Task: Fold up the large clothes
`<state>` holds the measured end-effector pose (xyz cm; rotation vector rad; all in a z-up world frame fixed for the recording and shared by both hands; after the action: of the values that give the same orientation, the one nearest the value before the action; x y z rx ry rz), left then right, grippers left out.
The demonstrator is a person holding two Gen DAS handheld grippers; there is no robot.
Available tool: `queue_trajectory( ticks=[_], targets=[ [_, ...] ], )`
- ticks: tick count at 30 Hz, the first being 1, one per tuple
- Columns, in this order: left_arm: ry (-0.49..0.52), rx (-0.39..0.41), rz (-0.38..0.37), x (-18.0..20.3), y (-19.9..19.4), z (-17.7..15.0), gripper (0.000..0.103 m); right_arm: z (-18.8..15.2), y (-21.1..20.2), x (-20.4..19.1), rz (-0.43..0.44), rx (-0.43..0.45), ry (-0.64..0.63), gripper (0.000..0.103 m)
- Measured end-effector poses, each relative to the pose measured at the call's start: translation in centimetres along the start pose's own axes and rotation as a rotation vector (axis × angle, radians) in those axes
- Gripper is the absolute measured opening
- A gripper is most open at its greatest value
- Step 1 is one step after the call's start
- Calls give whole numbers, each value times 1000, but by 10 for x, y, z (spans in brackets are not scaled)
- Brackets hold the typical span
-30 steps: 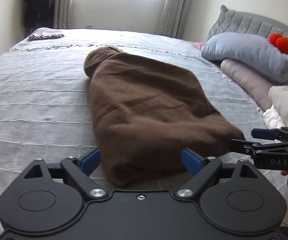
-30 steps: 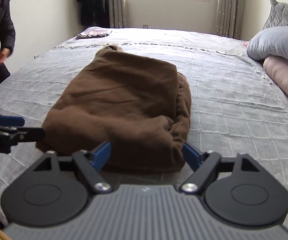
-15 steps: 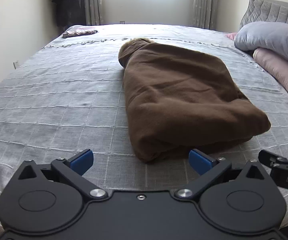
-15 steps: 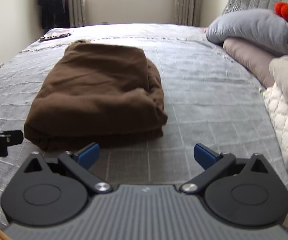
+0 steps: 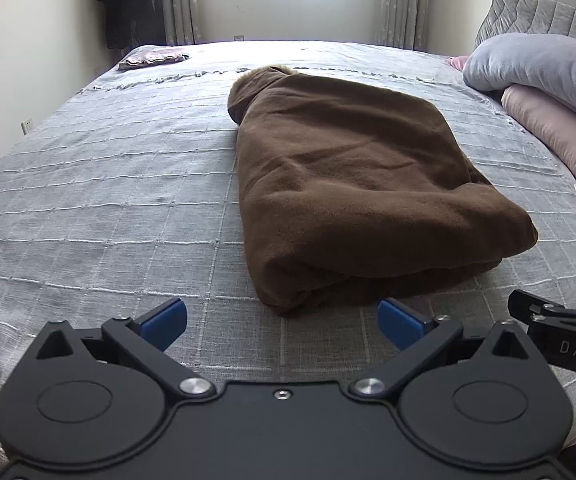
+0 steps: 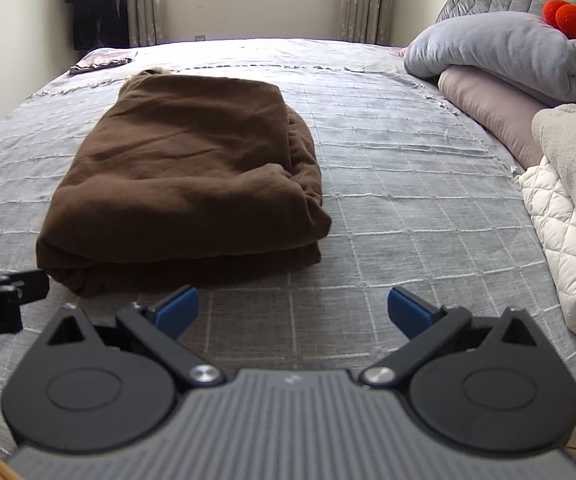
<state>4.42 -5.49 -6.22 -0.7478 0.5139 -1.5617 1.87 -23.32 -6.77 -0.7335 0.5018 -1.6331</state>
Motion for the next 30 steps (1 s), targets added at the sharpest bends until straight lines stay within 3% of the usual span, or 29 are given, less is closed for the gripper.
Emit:
queue_trajectory(
  ticks=[30],
  targets=[
    [11,-29,-2,8,7,-4,103,-2,3,0,6,-4,3,103]
  ],
)
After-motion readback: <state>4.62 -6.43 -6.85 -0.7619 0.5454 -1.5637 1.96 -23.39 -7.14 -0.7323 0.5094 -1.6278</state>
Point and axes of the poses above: each gripper's, at about its wrist camera, not at the fingertips, and y roughly the way its jaws point, x to its right, z to its top, the point moved 5 cm from there along y, roughly the way its jaws point, and after that the axes turned 12 degrees about -y, right-handed, at the moved point
